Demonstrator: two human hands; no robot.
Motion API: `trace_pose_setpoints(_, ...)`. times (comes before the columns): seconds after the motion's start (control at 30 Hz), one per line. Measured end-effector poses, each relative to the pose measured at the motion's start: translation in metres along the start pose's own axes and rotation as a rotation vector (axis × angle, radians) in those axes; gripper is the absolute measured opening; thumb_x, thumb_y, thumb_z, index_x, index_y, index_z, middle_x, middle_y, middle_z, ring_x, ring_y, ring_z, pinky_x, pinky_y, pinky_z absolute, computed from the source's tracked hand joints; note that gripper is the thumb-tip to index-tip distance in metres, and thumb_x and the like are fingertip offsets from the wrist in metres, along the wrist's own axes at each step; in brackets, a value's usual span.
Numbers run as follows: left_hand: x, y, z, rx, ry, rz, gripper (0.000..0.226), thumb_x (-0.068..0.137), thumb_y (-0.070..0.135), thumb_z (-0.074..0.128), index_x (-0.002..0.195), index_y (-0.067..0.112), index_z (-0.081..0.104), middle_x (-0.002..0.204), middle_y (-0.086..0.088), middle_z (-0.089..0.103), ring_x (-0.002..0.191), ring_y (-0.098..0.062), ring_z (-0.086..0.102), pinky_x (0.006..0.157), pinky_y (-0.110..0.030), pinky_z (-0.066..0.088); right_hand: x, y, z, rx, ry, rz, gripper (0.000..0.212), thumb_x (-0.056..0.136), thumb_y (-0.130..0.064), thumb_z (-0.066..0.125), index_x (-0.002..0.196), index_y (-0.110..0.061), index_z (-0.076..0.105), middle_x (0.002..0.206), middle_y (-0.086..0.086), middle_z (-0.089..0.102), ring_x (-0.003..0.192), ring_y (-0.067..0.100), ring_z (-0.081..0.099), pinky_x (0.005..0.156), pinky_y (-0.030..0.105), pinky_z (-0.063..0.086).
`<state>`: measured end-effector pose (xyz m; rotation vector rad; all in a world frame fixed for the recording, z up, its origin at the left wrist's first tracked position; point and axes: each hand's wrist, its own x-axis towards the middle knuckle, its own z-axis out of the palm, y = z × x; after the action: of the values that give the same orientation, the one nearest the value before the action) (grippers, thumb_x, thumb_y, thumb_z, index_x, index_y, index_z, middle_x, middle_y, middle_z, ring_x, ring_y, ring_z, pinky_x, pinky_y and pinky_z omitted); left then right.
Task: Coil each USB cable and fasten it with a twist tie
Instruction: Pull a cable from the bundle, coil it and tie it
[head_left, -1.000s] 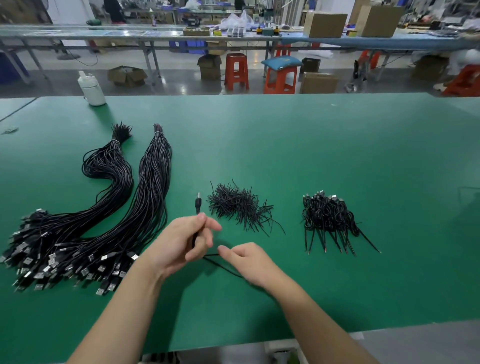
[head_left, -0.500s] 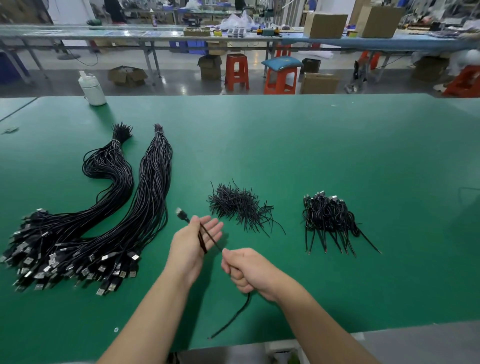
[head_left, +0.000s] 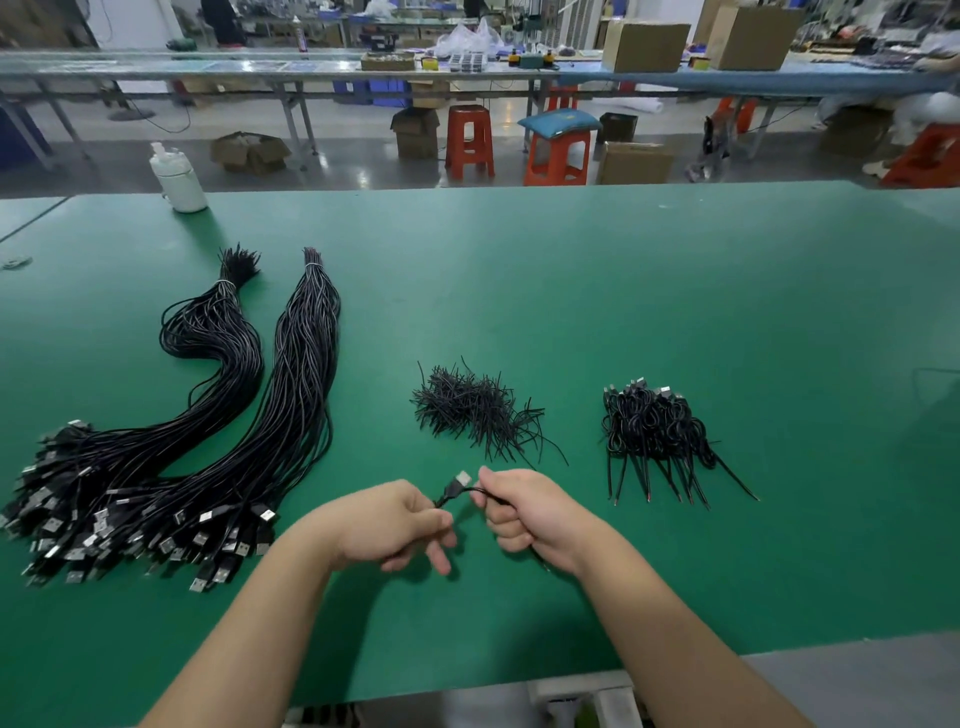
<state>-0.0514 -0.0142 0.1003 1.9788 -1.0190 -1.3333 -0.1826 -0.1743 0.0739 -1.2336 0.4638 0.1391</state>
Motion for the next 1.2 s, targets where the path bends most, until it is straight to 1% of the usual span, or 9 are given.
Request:
trace_pose_setpoints(0.07, 0.008, -0.002, 0.007, -0.077, 0.197, 0.002, 0.037, 0.106, 0.025, 0.042, 0.099, 0.000, 0.067, 0.080, -0.002, 0.077, 0.048, -0.015, 0.059, 0.047, -0.021, 0.043, -0.002, -0.003, 0.003, -0.022, -0.011, -0.020, 0.035, 0.107, -0.034, 0.040, 0.078, -0.017, 0.052, 0.055, -0.005, 0.025, 0.043, 0.009, 0.015, 0.042, 0.024, 0.010)
trace_pose_setpoints(0.17, 0.024, -0.001, 0.018, -0.569, 0.498, 0.086, 0.034, 0.106, 0.019, 0.042, 0.108, -0.008, 0.064, 0.090, -0.012, 0.076, 0.076, -0.023, 0.073, 0.064, -0.028, 0.057, -0.004, 0.001, 0.016, -0.066, -0.049, -0.051, 0.035, 0.108, -0.033, 0.038, 0.078, -0.020, 0.048, 0.054, -0.008, 0.025, 0.042, 0.007, 0.015, 0.039, 0.020, 0.013)
trace_pose_setpoints(0.3, 0.037, 0.012, 0.036, -1.020, 0.646, 0.207, 0.034, 0.106, 0.022, 0.042, 0.109, -0.005, 0.063, 0.100, -0.015, 0.075, 0.090, -0.025, 0.074, 0.066, -0.024, 0.059, 0.001, 0.015, 0.033, -0.497, -0.024, -0.076, 0.034, 0.106, -0.023, 0.037, 0.076, -0.021, 0.053, 0.054, -0.006, 0.043, 0.042, 0.010, 0.032, 0.041, 0.023, 0.029)
trace_pose_setpoints(0.47, 0.034, 0.015, 0.037, -1.156, 0.486, 0.228, 0.034, 0.103, 0.028, 0.046, 0.106, -0.001, 0.062, 0.083, -0.009, 0.073, 0.050, -0.013, 0.053, 0.044, -0.022, 0.045, 0.002, 0.018, 0.029, -0.583, -0.005, -0.106, 0.032, 0.105, -0.015, 0.042, 0.078, -0.018, 0.059, 0.076, 0.005, 0.070, 0.066, 0.015, 0.062, 0.070, 0.030, 0.051)
trace_pose_setpoints(0.6, 0.032, 0.008, 0.034, -1.142, 0.418, 0.244, 0.032, 0.099, 0.031, 0.051, 0.099, 0.000, 0.060, 0.062, -0.007, 0.051, 0.043, -0.013, 0.038, 0.042, -0.024, 0.038, 0.003, 0.020, 0.019, -0.461, 0.036, -0.153, 0.012, 0.096, -0.008, 0.060, 0.095, -0.019, 0.066, 0.098, 0.013, 0.074, 0.085, 0.020, 0.061, 0.087, 0.041, 0.050)
trace_pose_setpoints(0.63, 0.032, 0.007, 0.035, -1.122, 0.411, 0.249, 0.032, 0.098, 0.032, 0.052, 0.097, 0.001, 0.060, 0.059, -0.006, 0.047, 0.045, -0.014, 0.036, 0.044, -0.024, 0.038, 0.004, 0.021, 0.019, -0.362, 0.010, -0.157, 0.024, 0.092, -0.002, 0.065, 0.108, -0.020, 0.063, 0.099, 0.008, 0.073, 0.087, 0.018, 0.061, 0.091, 0.041, 0.051)
trace_pose_setpoints(0.73, 0.032, 0.007, 0.038, -1.090, 0.354, 0.267, 0.030, 0.092, 0.035, 0.057, 0.090, 0.006, 0.061, 0.059, -0.005, 0.048, 0.051, -0.016, 0.039, 0.053, -0.025, 0.044, 0.005, 0.025, 0.019, -0.117, -0.022, -0.169, 0.063, 0.079, 0.007, 0.076, 0.130, -0.021, 0.052, 0.094, -0.009, 0.071, 0.091, 0.009, 0.067, 0.092, 0.029, 0.053)
trace_pose_setpoints(1.07, 0.019, 0.009, 0.028, -1.001, 0.102, 0.298, 0.028, 0.096, 0.025, 0.052, 0.080, 0.004, 0.061, 0.085, -0.023, 0.068, 0.078, -0.032, 0.072, 0.072, -0.037, 0.059, 0.007, 0.032, 0.027, -0.252, 0.177, -0.347, 0.037, 0.071, -0.017, 0.084, 0.094, -0.007, 0.058, 0.074, 0.004, 0.055, 0.073, 0.013, 0.053, 0.079, 0.030, 0.053)
trace_pose_setpoints(1.2, 0.016, 0.007, 0.030, -0.963, 0.067, 0.296, 0.031, 0.097, 0.030, 0.051, 0.080, 0.009, 0.067, 0.103, -0.027, 0.071, 0.080, -0.029, 0.072, 0.061, -0.034, 0.052, 0.008, 0.034, 0.030, -0.177, 0.192, -0.320, 0.024, 0.073, -0.013, 0.083, 0.084, -0.014, 0.062, 0.059, -0.008, 0.047, 0.062, 0.010, 0.049, 0.071, 0.034, 0.059)
